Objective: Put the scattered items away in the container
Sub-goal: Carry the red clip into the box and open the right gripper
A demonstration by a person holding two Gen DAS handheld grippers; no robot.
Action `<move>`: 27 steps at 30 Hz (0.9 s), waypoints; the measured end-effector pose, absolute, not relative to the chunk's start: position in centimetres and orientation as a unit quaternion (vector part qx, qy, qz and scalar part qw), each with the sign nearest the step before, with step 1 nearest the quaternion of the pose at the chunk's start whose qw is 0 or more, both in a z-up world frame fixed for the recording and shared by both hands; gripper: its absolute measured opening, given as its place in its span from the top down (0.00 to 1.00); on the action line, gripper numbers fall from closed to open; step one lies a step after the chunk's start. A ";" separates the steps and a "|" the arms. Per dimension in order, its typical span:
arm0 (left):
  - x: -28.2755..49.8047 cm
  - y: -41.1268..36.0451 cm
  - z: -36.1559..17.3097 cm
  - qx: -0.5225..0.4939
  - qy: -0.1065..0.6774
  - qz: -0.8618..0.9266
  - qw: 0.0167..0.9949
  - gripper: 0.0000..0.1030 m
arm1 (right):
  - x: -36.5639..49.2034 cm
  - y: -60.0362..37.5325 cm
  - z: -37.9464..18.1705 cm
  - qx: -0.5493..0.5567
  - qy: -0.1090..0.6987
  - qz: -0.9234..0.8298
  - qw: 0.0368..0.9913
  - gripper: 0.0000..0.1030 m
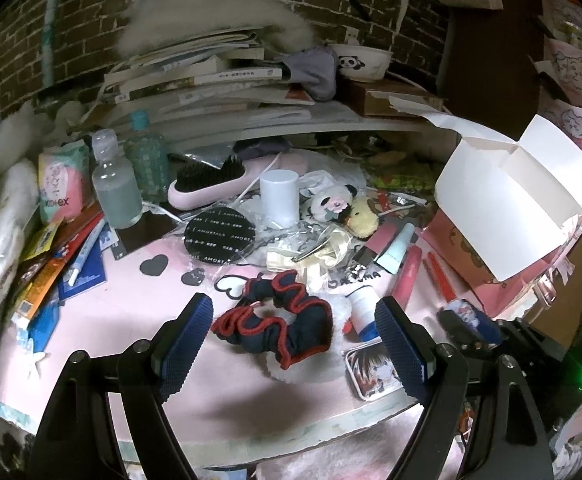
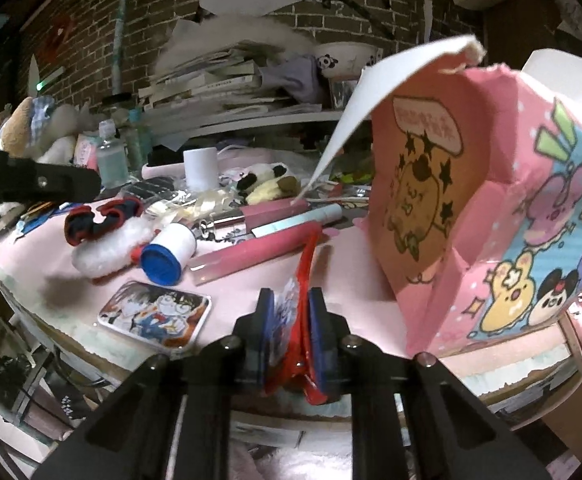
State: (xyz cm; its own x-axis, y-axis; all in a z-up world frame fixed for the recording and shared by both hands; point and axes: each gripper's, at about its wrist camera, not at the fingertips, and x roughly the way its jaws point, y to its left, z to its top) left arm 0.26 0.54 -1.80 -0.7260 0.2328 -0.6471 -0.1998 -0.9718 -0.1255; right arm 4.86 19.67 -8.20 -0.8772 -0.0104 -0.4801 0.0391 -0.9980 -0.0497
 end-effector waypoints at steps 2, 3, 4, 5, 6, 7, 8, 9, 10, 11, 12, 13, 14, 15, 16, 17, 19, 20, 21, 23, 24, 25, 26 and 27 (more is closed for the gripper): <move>0.3 0.3 -1.8 -0.351 -0.025 0.929 0.115 0.21 | 5.4 19.2 -7.7 0.234 0.042 -0.971 0.011 0.88; 0.3 0.2 -1.8 -0.350 -0.026 0.929 0.114 0.21 | 5.6 18.9 -7.5 0.227 0.045 -0.973 0.014 0.88; 0.3 0.0 -1.8 -0.351 -0.027 0.929 0.112 0.21 | 5.9 18.6 -7.1 0.218 0.050 -0.974 0.017 0.88; 0.3 -0.2 -1.8 -0.351 -0.028 0.929 0.110 0.21 | 6.1 18.2 -6.9 0.212 0.057 -0.975 0.019 0.88; 0.4 -0.3 -1.8 -0.351 -0.029 0.930 0.109 0.21 | 6.3 17.9 -6.7 0.207 0.062 -0.976 0.022 0.88; 0.4 -0.5 -1.9 -0.351 -0.030 0.930 0.108 0.21 | 6.2 17.7 -6.6 0.205 0.063 -0.976 0.028 0.88; 0.4 -0.7 -1.9 -0.352 -0.031 0.929 0.106 0.21 | 6.1 17.4 -6.5 0.208 0.064 -0.976 0.033 0.88; 0.4 -0.8 -1.9 -0.353 -0.032 0.929 0.103 0.21 | 5.9 17.2 -6.5 0.209 0.065 -0.975 0.037 0.88; 0.5 -1.0 -2.0 -0.354 -0.032 0.929 0.102 0.21 | 5.8 17.1 -6.5 0.208 0.066 -0.975 0.038 0.88; 0.5 -1.1 -2.0 -0.354 -0.031 0.929 0.100 0.21 | 5.7 16.8 -6.5 0.210 0.067 -0.974 0.043 0.88; 0.5 -1.3 -2.0 -0.354 -0.031 0.929 0.099 0.21 | 5.6 16.6 -6.5 0.211 0.066 -0.974 0.049 0.88; 0.6 -1.5 -2.0 -0.354 -0.033 0.930 0.097 0.21 | 5.6 16.3 -6.3 0.210 0.066 -0.974 0.056 0.88; 0.6 -1.7 -2.0 -0.354 -0.035 0.930 0.096 0.21 | 5.6 15.9 -6.2 0.206 0.070 -0.974 0.063 0.88; 0.6 -1.8 -1.9 -0.354 -0.037 0.930 0.096 0.21 | 5.8 15.3 -5.8 0.199 0.078 -0.974 0.073 0.88; 0.6 -1.9 -1.9 -0.354 -0.039 0.930 0.097 0.21 | 5.8 14.8 -5.4 0.193 0.081 -0.974 0.084 0.88; 0.6 -2.0 -1.9 -0.354 -0.040 0.930 0.096 0.21 | 5.9 14.6 -5.0 0.190 0.081 -0.974 0.093 0.88; 0.6 -2.0 -1.8 -0.353 -0.039 0.930 0.096 0.21 | 6.2 14.7 -3.3 0.176 0.076 -0.975 0.111 0.88; 0.6 -2.0 -1.8 -0.352 -0.037 0.930 0.096 0.21 | 6.2 15.1 -2.3 0.171 0.069 -0.976 0.119 0.88; 0.5 -1.9 -1.7 -0.352 -0.036 0.930 0.097 0.21 | 6.2 15.7 -1.1 0.167 0.061 -0.976 0.125 0.88; 0.5 -1.7 -1.7 -0.351 -0.036 0.930 0.099 0.21 | 6.1 17.4 1.5 0.163 0.043 -0.977 0.131 0.88; 0.5 -1.6 -1.7 -0.352 -0.035 0.930 0.101 0.21 | 5.8 18.6 2.9 0.167 0.033 -0.976 0.132 0.88; 0.5 -1.5 -1.7 -0.352 -0.034 0.930 0.103 0.21 | 5.6 19.8 4.2 0.172 0.022 -0.976 0.131 0.88; 0.5 -1.3 -1.7 -0.353 -0.032 0.929 0.104 0.21 | 5.3 21.1 5.4 0.179 0.016 -0.976 0.126 0.88; 0.5 -1.1 -1.7 -0.354 -0.030 0.929 0.104 0.21 | 5.1 22.3 6.4 0.185 0.014 -0.975 0.120 0.88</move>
State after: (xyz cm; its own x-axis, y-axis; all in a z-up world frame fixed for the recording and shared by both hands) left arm 0.45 -1.14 -1.71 -0.7282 0.2149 -0.6508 -0.1729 -0.9765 -0.1290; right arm 5.08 22.33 6.42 -0.9023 -0.2292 -0.3650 0.2394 -0.9708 0.0177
